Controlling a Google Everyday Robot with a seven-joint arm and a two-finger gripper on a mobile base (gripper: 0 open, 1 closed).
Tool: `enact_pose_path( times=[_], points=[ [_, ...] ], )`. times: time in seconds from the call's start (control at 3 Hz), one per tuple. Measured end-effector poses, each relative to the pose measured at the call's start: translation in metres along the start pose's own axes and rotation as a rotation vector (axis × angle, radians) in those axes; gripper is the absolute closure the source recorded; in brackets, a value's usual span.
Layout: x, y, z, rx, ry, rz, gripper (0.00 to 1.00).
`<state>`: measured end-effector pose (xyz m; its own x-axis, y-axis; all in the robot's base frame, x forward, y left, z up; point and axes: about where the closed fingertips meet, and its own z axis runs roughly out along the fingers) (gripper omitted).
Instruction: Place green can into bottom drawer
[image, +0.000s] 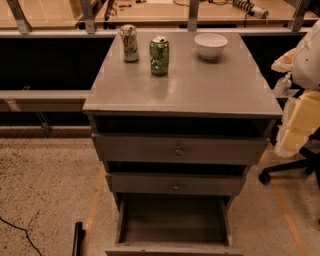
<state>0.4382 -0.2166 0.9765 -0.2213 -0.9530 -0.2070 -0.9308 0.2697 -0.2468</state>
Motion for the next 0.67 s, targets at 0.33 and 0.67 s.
enact_pose_path(
  times=[0.33,0.67],
  points=[
    [0.000,0.000,0.000,0.000,0.000,0.000,0.00],
    [-0.014,-0.041,0.020,0.038,-0.141,0.019,0.00]
  ],
)
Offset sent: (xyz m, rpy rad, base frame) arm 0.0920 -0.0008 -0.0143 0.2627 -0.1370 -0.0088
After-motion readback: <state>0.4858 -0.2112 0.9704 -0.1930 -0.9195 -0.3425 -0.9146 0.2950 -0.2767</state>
